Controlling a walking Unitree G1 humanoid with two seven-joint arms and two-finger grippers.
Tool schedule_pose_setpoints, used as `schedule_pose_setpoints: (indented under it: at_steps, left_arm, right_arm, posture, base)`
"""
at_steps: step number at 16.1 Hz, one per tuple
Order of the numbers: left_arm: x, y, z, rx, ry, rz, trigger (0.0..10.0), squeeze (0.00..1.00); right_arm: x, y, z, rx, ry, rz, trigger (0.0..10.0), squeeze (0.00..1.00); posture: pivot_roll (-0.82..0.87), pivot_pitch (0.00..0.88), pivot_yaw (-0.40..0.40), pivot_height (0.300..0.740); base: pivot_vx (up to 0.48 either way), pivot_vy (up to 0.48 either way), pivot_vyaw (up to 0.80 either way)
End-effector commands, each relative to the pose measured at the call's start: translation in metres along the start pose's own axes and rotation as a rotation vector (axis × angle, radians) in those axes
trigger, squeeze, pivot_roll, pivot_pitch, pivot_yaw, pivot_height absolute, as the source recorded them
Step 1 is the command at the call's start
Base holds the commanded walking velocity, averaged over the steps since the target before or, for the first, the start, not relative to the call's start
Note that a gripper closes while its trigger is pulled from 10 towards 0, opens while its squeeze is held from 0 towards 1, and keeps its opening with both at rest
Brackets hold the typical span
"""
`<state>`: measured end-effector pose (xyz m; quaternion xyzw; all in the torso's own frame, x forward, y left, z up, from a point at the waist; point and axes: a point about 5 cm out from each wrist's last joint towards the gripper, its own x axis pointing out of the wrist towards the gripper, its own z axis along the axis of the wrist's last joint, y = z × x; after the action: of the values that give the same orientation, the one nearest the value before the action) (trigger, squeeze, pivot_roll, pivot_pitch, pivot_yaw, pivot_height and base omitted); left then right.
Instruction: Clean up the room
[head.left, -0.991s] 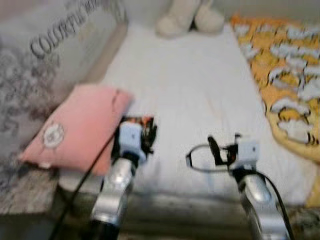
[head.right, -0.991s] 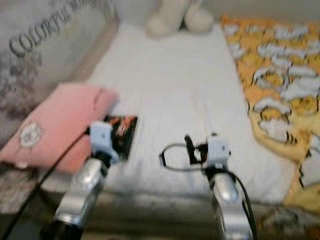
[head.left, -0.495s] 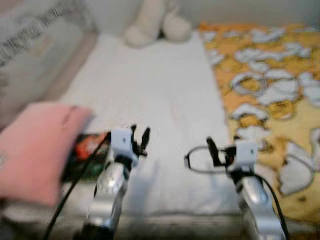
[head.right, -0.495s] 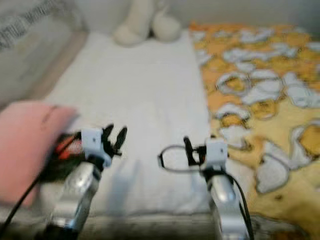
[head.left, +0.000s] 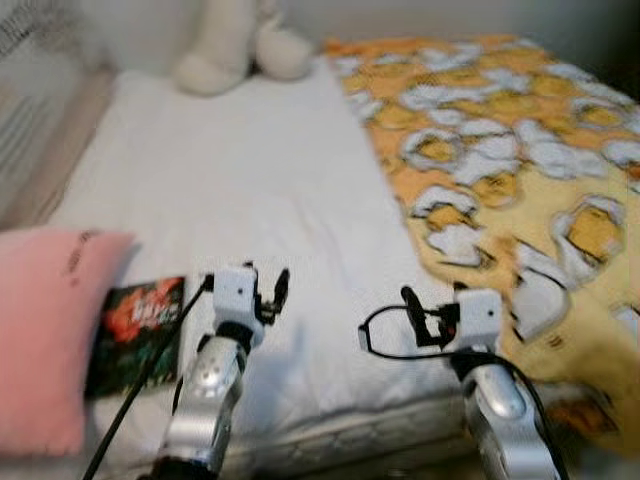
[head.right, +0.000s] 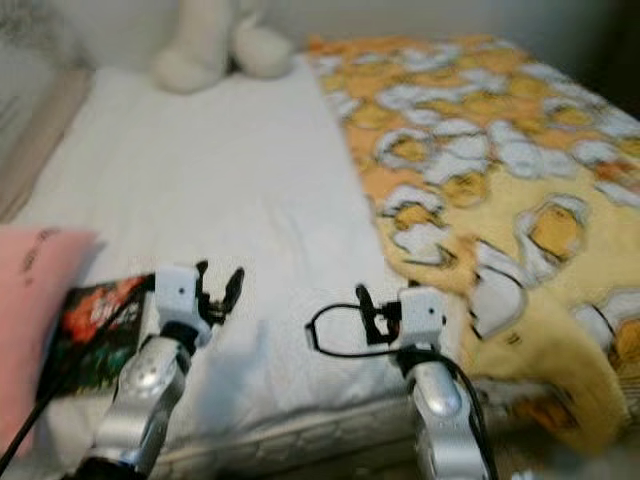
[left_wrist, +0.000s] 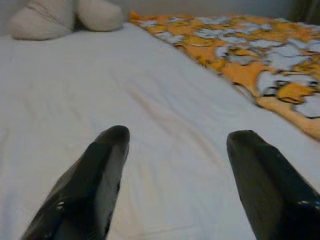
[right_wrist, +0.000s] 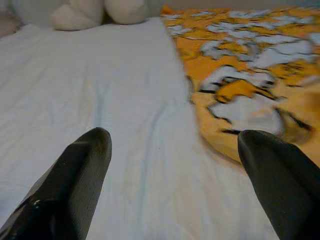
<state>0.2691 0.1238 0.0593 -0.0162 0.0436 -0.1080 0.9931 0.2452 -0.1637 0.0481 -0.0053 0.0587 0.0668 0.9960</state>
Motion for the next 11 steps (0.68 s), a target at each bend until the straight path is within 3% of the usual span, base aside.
schedule_pose_setpoints:
  at_steps: [1,3,4,6,8,11]
  left_arm:
    - [0.002,-0.003,0.001,0.002,0.000,-0.003,10.0,1.00]
    - [0.003,-0.004,0.002,-0.010,-0.008,-0.027,10.0,1.00]
    - [0.001,-0.004,0.000,-0.007,0.002,-0.054,10.0,0.00]
    - [-0.002,0.008,-0.005,-0.145,0.022,0.047,10.0,0.00]
    - [-0.002,0.016,-0.008,-0.220,0.032,0.101,10.0,0.00]
    - [-0.003,0.016,-0.004,-0.215,0.005,0.082,10.0,0.00]
  right_arm:
    - [0.000,-0.003,-0.001,-0.006,0.004,-0.012,10.0,0.00]
    - [-0.002,-0.004,-0.001,0.000,0.000,-0.020,10.0,0.00]
    - [-0.004,-0.004,-0.001,0.011,-0.004,-0.027,10.0,0.00]
    - [-0.006,-0.007,-0.001,0.025,-0.010,-0.037,10.0,0.00]
    - [-0.007,-0.008,-0.001,0.029,-0.009,-0.040,10.0,0.00]
    - [-0.006,-0.007,-0.002,0.025,-0.003,-0.032,10.0,0.00]
  posture:
    - [-0.17,0.000,0.063,0.740]
    - [-0.18,0.000,0.067,0.740]
    - [-0.18,0.000,0.068,0.740]
    - [-0.18,0.000,0.067,0.740]
    - [-0.18,0.000,0.067,0.740]
    - [-0.18,0.000,0.067,0.740]
  base:
    - [0.000,0.000,-0.59]
    - [0.000,0.000,-0.60]
    - [0.000,0.000,-0.60]
    - [0.000,-0.236,-0.60]
    - [0.000,-0.472,-0.59]
    - [0.000,-0.472,-0.61]
